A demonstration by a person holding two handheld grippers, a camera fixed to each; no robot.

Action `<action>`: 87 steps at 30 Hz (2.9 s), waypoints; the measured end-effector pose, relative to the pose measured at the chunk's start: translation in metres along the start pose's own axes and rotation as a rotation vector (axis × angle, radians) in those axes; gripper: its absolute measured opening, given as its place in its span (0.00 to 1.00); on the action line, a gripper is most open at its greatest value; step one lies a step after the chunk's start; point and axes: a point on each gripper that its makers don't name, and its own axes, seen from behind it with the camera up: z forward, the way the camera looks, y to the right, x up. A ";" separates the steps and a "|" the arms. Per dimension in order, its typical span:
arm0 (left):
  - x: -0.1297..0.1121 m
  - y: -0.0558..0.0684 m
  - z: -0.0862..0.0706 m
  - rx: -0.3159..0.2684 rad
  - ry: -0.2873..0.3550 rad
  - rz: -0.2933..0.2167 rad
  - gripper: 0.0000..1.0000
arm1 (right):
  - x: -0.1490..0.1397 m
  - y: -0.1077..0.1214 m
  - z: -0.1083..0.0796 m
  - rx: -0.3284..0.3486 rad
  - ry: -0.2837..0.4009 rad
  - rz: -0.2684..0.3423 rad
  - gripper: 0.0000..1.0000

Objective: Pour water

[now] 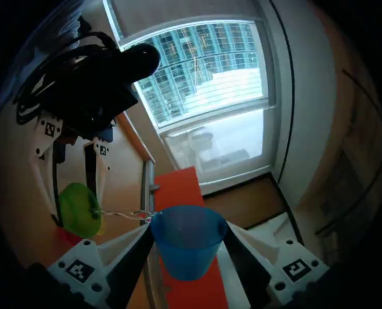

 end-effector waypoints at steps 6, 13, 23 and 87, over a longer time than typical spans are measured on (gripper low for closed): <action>0.001 0.001 0.000 -0.002 0.001 0.004 0.88 | 0.001 0.003 0.000 -0.006 0.000 -0.025 0.91; 0.002 0.002 0.002 -0.006 0.003 0.005 0.88 | -0.001 0.005 -0.001 -0.009 -0.006 -0.055 0.91; 0.003 0.002 0.002 -0.007 0.006 0.009 0.88 | -0.004 0.010 0.001 -0.018 -0.012 -0.092 0.91; 0.012 -0.006 -0.002 0.019 0.034 0.007 0.88 | 0.034 0.029 0.004 -0.070 0.005 -0.444 0.91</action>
